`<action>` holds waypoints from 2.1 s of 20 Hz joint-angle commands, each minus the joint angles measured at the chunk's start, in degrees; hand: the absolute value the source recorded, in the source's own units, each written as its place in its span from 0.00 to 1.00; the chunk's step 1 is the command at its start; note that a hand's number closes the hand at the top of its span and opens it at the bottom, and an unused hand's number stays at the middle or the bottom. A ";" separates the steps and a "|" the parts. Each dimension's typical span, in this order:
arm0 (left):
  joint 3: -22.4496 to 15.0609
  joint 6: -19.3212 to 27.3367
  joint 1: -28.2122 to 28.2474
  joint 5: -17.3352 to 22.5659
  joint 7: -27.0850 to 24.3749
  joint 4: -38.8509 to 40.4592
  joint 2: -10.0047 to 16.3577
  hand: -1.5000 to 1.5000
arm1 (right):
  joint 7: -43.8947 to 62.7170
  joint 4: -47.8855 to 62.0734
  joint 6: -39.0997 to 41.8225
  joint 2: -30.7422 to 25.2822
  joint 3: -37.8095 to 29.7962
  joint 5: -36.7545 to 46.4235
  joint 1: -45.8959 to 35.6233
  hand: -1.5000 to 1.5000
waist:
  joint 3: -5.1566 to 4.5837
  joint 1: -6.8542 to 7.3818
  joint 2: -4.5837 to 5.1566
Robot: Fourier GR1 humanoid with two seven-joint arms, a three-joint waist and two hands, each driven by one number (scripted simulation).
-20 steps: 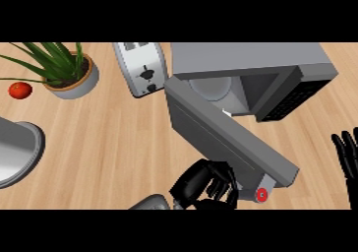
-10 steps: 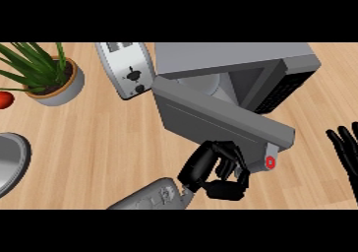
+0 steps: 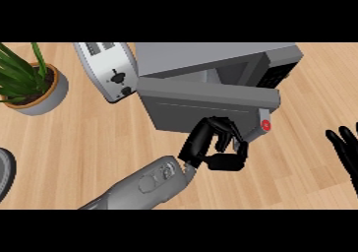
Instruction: Pick up the milk, place it into the microwave and close the microwave
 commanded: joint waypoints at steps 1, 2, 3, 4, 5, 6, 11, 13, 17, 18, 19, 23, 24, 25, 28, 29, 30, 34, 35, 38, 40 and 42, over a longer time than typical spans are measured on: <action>3.59 1.41 -4.63 4.45 -0.63 1.99 -0.36 1.00 | 1.57 -1.18 0.10 -0.41 -0.03 -2.57 -0.89 0.00 | -0.09 -1.66 0.59; 4.86 1.32 -4.38 5.44 -2.02 2.53 -0.36 1.00 | 1.34 -1.07 0.83 -0.65 -0.34 -3.54 -0.24 0.00 | -0.08 -2.06 0.79; 6.56 1.71 -3.77 7.01 -4.19 1.44 -0.37 1.00 | 1.85 -1.04 0.85 -0.99 -0.33 -3.68 -0.39 0.00 | -0.25 -1.66 0.96; 6.26 1.80 -4.39 7.96 -4.55 0.93 -0.38 1.00 | 2.41 -0.78 0.45 -0.77 0.11 -3.83 -0.84 0.00 | -0.24 -1.79 1.03; 7.19 1.36 -5.30 8.87 -4.90 1.45 -0.38 1.00 | 2.64 -1.54 1.11 -1.83 -0.66 -4.33 -0.68 0.00 | -0.23 -2.25 0.80; 7.01 1.59 -4.86 9.72 -4.95 2.25 -0.38 1.00 | 2.81 -1.86 0.66 -1.42 -0.45 -4.79 -1.07 0.00 | -0.25 -2.81 1.14; 8.28 0.49 -7.47 12.42 -7.40 4.92 -0.38 1.00 | 4.07 -2.37 0.52 -2.63 -1.51 -6.35 -2.19 0.00 | -0.19 -3.18 1.45; 8.20 0.25 -7.39 13.69 -8.15 6.46 -0.38 1.00 | 4.21 -2.64 0.20 -2.41 -1.60 -6.98 -2.43 0.00 | -0.13 -3.30 1.58; 8.77 -0.42 -8.79 15.82 -9.53 8.07 -0.38 1.00 | 5.28 -3.91 0.33 -3.49 -1.90 -8.03 -3.29 0.00 | -0.19 -3.99 1.81; 8.87 -0.35 -9.38 15.84 -10.19 8.76 -0.38 1.00 | 5.26 -3.95 0.51 -3.56 -1.99 -8.39 -3.21 0.00 | -0.12 -4.13 1.74; 8.55 -0.50 -9.13 16.54 -10.64 8.94 -0.38 1.00 | 5.61 -3.91 0.67 -4.17 -2.40 -8.70 -3.59 0.00 | -0.12 -4.13 1.79; 8.50 -1.01 -10.19 18.10 -11.99 10.89 -0.38 1.00 | 6.19 -3.96 0.04 -4.43 -3.21 -10.18 -4.48 0.00 | -0.05 -4.21 1.96; 8.80 -1.30 -10.52 18.55 -12.50 11.15 -0.38 1.00 | 6.65 -4.34 0.51 -5.22 -3.56 -10.59 -4.16 0.00 | -0.08 -4.63 1.81; 9.07 -1.40 -10.84 19.20 -12.60 11.35 -0.38 1.00 | 6.58 -4.89 0.46 -4.77 -2.84 -10.92 -4.53 0.00 | -0.11 -4.84 2.00; 8.88 -1.88 -11.44 20.31 -13.37 12.57 -0.38 1.00 | 7.03 -4.76 0.30 -5.40 -3.85 -11.99 -4.88 0.00 | -0.05 -5.23 2.05; 9.06 -1.53 -12.10 20.36 -13.81 13.13 -0.38 1.00 | 7.40 -4.88 0.59 -5.90 -3.76 -11.96 -4.97 0.00 | -0.04 -5.10 2.01; 9.03 -2.23 -12.50 21.02 -13.63 13.40 -0.38 1.00 | 7.57 -4.60 -0.08 -5.77 -4.22 -12.29 -5.30 0.00 | -0.03 -4.84 2.04; 8.48 -2.13 -12.74 22.32 -14.88 14.19 -0.38 1.00 | 8.23 -4.66 -0.18 -6.39 -4.68 -13.38 -5.95 0.00 | 0.00 -5.03 2.11; 8.22 -2.15 -12.13 22.50 -15.76 14.31 -0.38 1.00 | 8.21 -5.05 -0.37 -6.56 -5.07 -13.47 -6.30 0.00 | -0.06 -5.42 2.26; 8.05 -2.52 -12.76 23.35 -16.24 14.92 -0.38 1.00 | 8.60 -5.13 -0.28 -6.86 -5.13 -14.09 -6.39 0.00 | 0.02 -5.52 2.20; 8.00 -2.58 -12.67 23.89 -17.10 15.23 -0.38 1.00 | 9.21 -5.16 -0.32 -7.42 -5.59 -14.91 -6.39 0.00 | -0.01 -5.67 2.19; 7.91 -2.49 -12.72 24.35 -17.97 15.42 -0.38 1.00 | 9.35 -4.86 0.03 -7.35 -5.19 -15.31 -6.06 0.00 | 0.07 -5.91 2.45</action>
